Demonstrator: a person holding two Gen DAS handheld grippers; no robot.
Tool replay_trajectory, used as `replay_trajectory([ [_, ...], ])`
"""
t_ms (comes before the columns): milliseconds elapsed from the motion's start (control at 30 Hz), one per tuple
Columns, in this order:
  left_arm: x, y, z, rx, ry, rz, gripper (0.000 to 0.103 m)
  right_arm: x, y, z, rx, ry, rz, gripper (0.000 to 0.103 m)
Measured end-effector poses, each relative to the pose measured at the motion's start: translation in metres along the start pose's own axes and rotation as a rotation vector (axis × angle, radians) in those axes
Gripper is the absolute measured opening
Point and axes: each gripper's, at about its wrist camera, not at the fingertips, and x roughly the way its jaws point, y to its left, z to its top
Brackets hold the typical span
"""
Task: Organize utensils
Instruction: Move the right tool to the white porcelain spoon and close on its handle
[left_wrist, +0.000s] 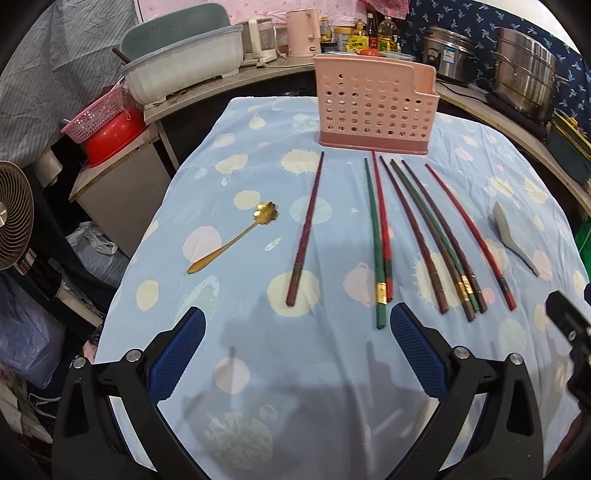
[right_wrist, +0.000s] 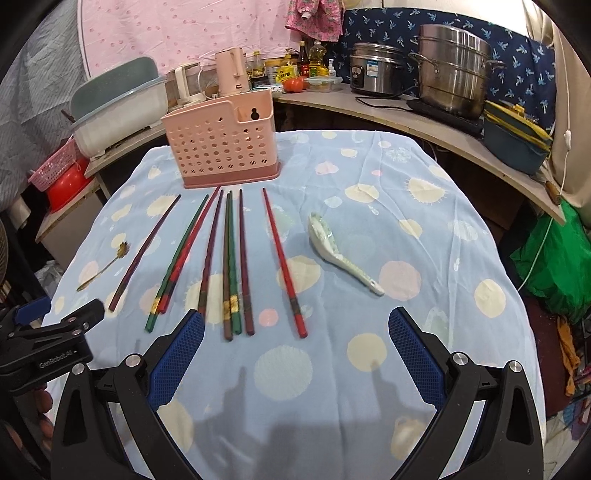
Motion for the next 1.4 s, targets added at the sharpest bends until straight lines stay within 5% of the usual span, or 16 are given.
replay_trajectory([
  [500, 0.048, 0.024, 0.023, -0.046, 0.037, 0.064, 0.096, 0.076, -0.037, 0.047, -0.069, 0.033, 0.101, 0.068],
  [767, 0.065, 0.025, 0.026, -0.049, 0.063, 0.070, 0.096, 0.115, -0.046, 0.040, -0.102, 0.129, 0.141, 0.055],
  [1400, 0.060, 0.049, 0.023, -0.085, 0.048, 0.078, 0.096, 0.101, -0.053, 0.017, 0.064, 0.193, 0.155, 0.014],
])
